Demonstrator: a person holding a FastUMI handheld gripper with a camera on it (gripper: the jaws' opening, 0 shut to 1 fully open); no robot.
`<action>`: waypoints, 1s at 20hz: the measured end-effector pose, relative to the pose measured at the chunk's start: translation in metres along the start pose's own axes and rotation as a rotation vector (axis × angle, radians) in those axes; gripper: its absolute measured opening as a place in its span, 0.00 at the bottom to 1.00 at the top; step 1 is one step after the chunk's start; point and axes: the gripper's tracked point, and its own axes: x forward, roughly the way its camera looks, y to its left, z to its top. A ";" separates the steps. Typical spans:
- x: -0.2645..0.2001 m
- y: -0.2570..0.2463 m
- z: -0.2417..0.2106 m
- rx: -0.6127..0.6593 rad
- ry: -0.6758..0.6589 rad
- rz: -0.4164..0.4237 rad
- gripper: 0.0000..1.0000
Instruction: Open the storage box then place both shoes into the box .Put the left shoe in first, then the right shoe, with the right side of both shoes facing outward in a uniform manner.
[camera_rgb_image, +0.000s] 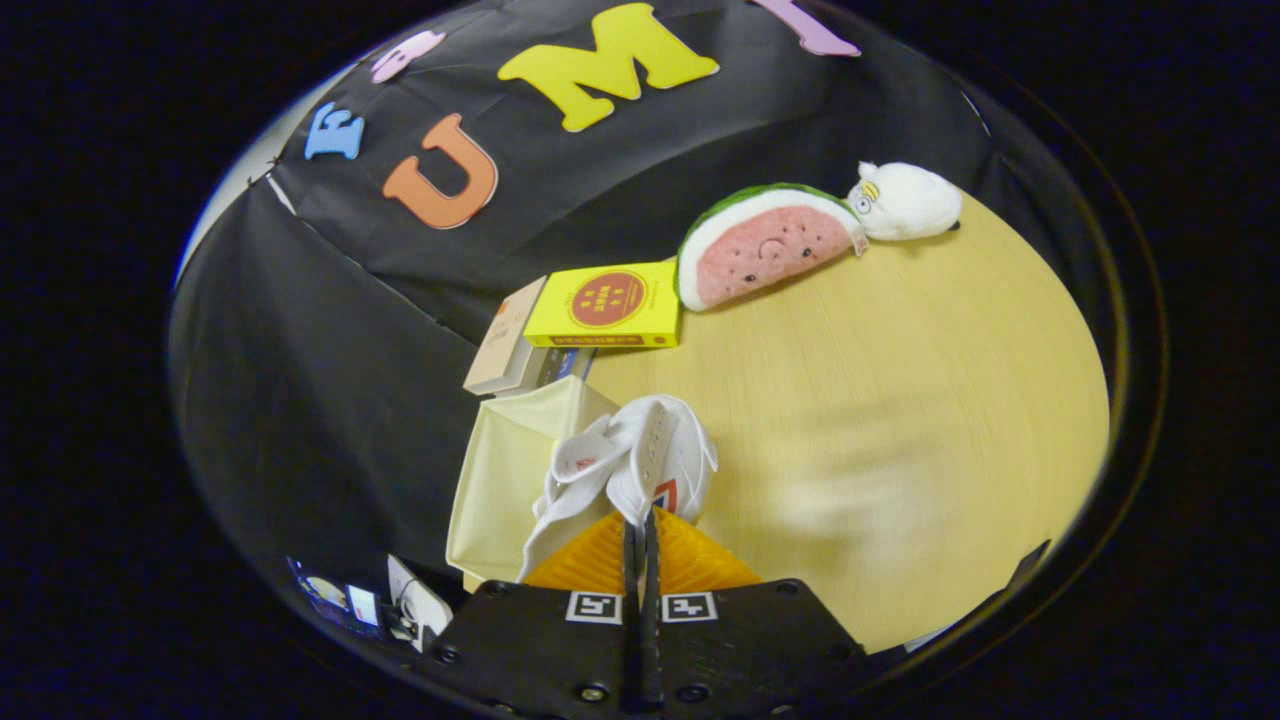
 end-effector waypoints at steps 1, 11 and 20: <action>-0.004 0.013 0.003 -0.014 -0.022 0.001 0.00; 0.056 0.108 -0.013 -0.048 -0.149 -0.058 0.00; 0.087 0.113 -0.052 -0.237 -0.472 -0.252 0.00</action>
